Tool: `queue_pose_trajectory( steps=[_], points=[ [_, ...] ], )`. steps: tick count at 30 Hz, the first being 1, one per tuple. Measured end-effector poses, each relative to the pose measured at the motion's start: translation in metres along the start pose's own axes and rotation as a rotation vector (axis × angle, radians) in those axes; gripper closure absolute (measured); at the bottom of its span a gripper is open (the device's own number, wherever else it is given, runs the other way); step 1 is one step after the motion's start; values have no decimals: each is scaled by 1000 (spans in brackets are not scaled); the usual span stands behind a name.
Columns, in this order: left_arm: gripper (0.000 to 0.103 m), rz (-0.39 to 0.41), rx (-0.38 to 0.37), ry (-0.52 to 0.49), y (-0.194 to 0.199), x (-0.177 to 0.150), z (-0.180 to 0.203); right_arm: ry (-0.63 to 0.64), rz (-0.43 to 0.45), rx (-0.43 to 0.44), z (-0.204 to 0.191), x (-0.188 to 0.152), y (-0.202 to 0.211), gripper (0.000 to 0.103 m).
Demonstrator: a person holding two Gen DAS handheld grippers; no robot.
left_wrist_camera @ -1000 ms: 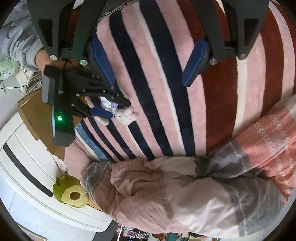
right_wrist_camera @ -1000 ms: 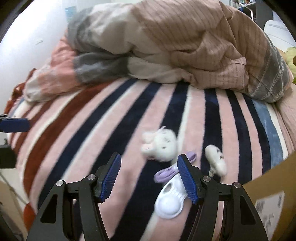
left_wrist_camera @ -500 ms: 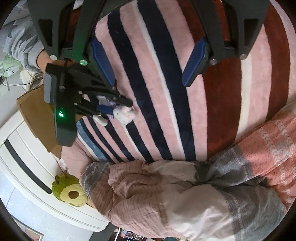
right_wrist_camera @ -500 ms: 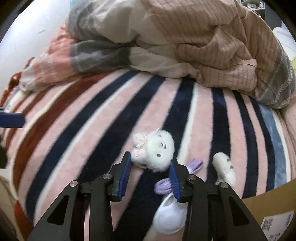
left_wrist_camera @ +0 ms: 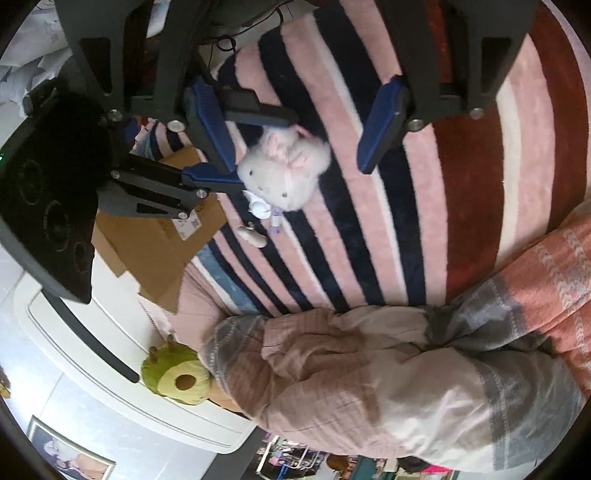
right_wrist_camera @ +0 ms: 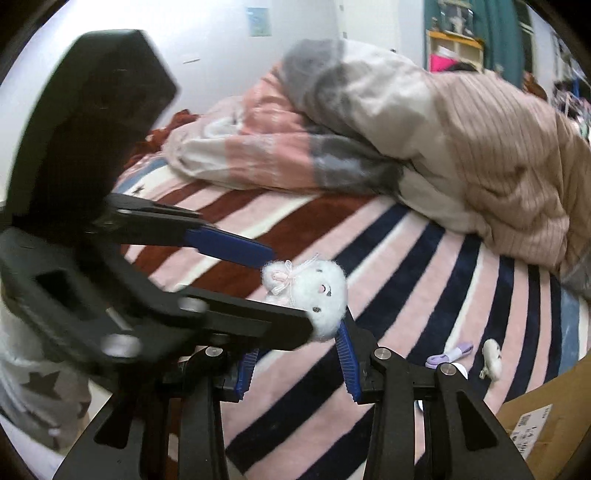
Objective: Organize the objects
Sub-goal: 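Carry the white rabbit plush into the box and open the right gripper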
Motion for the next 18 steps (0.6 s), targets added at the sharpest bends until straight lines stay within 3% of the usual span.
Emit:
queue_pose_trajectory(
  steps=[7, 18],
  points=[
    [63, 1, -52, -68, 5, 6, 36, 37, 15, -3, -2, 0, 31, 68],
    [65, 17, -61, -189, -5, 42, 102, 34, 80, -115, 39, 5, 87, 68]
  ],
)
Point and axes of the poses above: each gripper's, at about its wrist camera, not at the fingertips, and y roughly against the way its jaws point, z to its right, x to its top, the point moved 9 cm from there along -y, roughly the way its jaws point, and after that the axes turned 10 degrees about -x, right-handed, at the moved point
